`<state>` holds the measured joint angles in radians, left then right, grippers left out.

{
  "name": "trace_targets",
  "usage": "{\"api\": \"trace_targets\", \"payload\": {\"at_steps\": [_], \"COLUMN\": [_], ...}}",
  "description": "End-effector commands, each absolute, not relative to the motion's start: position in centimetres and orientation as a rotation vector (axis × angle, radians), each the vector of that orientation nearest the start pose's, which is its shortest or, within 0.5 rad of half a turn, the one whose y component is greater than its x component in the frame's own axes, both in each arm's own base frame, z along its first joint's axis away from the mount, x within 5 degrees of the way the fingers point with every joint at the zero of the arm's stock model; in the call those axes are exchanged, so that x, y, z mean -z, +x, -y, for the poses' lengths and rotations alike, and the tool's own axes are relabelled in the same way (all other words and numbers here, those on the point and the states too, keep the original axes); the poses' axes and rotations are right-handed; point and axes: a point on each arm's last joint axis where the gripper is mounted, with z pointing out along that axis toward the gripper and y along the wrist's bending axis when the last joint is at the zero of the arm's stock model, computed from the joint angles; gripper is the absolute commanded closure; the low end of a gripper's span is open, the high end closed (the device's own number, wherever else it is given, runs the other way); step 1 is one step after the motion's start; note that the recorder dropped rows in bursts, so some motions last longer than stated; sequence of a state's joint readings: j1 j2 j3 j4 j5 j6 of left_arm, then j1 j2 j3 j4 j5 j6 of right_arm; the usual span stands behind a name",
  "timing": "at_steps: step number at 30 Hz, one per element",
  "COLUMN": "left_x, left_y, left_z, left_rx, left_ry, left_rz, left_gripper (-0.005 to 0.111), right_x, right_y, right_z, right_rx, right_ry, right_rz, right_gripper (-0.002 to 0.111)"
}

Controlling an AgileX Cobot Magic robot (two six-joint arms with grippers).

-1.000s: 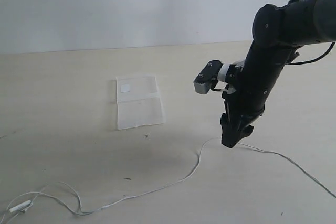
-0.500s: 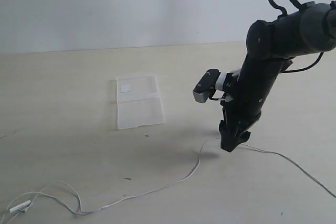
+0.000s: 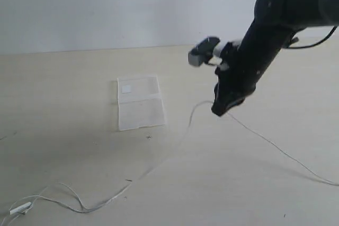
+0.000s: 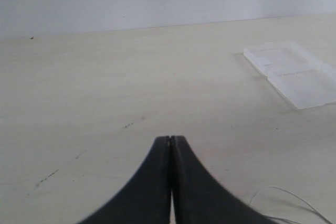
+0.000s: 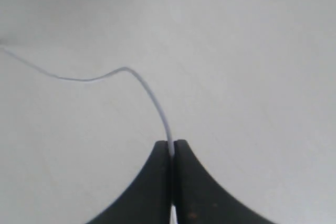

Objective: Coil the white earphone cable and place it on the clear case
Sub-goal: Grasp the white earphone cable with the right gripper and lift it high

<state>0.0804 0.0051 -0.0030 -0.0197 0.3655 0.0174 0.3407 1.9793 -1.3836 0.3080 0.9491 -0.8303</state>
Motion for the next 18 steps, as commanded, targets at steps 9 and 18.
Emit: {"api": "trace_targets", "payload": {"at_steps": [9,18], "left_x": [-18.1,-18.1], "left_y": [5.3,5.3], "left_z": [-0.3,-0.3], "left_rx": [-0.044,-0.044], "left_ry": [-0.074,-0.074], "left_rz": [-1.836,-1.836], "left_gripper": [0.107,0.107], "right_x": [-47.3,-52.3], "right_y": [24.4,21.6], "right_z": [-12.7,-11.9], "right_rx": [-0.414,-0.412], "right_ry": [-1.111,-0.977], "right_rz": [-1.924,-1.692], "right_gripper": [0.108,0.108]}}
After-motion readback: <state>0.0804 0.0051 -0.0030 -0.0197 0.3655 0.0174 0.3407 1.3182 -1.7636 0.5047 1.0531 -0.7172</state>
